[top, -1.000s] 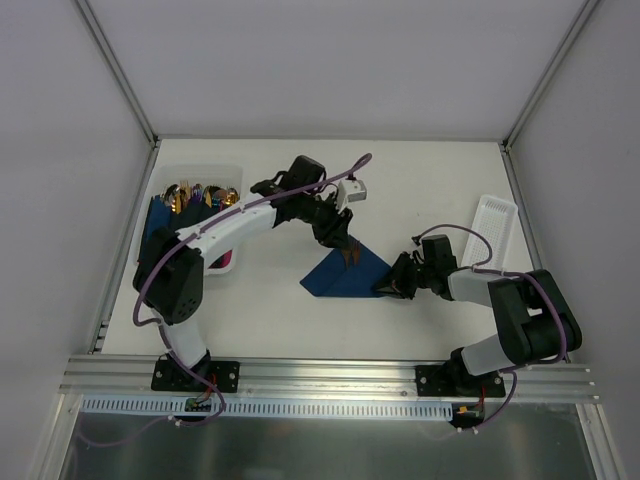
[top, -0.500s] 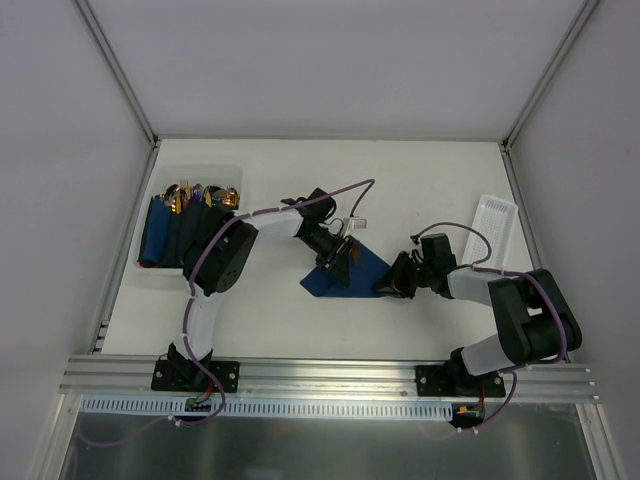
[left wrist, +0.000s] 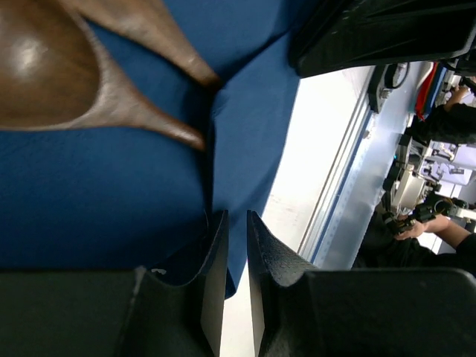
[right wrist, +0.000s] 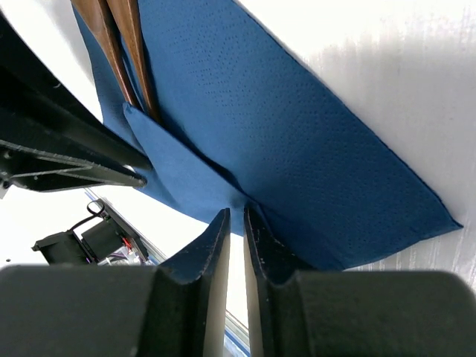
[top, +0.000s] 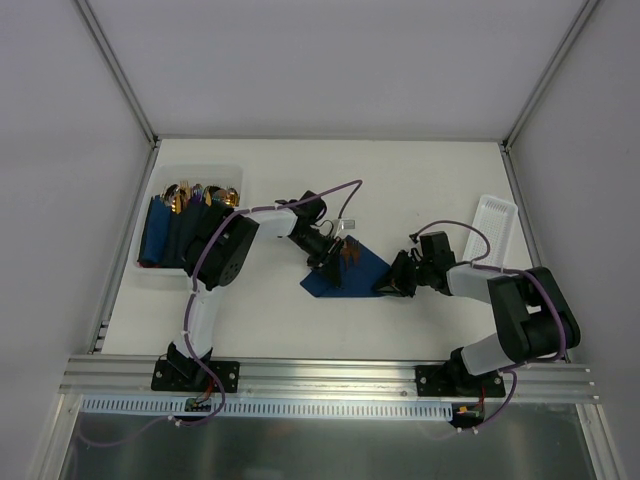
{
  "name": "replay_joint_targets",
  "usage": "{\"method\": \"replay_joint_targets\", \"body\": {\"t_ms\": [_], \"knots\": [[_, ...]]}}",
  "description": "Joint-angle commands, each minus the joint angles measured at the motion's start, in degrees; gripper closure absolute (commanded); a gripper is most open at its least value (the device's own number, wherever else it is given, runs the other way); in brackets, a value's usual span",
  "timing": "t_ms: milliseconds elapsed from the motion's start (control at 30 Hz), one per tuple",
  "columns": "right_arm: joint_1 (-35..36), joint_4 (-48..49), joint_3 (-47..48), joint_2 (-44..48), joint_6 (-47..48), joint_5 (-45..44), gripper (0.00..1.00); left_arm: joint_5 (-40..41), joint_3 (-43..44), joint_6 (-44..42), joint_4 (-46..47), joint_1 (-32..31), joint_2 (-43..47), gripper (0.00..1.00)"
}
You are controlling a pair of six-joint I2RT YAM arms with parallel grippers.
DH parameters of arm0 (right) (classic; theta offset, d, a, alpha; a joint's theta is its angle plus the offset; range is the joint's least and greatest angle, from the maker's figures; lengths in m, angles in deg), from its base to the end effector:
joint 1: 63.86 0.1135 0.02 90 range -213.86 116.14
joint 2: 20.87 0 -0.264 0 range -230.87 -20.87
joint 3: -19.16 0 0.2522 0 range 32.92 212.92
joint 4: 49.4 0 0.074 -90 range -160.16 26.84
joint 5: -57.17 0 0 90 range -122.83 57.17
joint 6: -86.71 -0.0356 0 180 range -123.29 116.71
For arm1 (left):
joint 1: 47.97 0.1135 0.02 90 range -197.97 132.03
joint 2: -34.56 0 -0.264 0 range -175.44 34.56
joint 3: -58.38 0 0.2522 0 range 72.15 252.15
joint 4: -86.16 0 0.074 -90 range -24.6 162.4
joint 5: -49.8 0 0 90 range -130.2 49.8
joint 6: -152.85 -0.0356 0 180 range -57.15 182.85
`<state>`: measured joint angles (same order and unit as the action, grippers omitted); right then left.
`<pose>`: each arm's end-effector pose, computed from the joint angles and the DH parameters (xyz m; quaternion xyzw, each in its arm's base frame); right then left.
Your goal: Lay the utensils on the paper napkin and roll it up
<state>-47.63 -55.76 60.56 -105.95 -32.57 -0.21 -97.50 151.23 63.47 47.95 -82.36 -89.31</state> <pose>0.2313 0.0873 0.1226 0.0072 0.9071 0.3702 0.2003 0.3266 -0.2599 0.1156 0.3334 0.8009 -0.4973 0.0090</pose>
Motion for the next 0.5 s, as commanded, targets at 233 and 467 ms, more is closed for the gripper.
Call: {"method": "replay_joint_targets", "body": {"t_ms": [233, 467], "knots": [[0.12, -3.79, 1.98, -0.18, 3.00, -2.83, 0.84, 2.89, -0.96, 0.52, -0.60, 1.08, -0.49, 0.84], [0.12, -5.82, 2.95, 2.72, 4.32, -2.39, 0.78, 5.35, -1.22, 1.75, -0.60, 1.08, -0.58, 0.88]]}}
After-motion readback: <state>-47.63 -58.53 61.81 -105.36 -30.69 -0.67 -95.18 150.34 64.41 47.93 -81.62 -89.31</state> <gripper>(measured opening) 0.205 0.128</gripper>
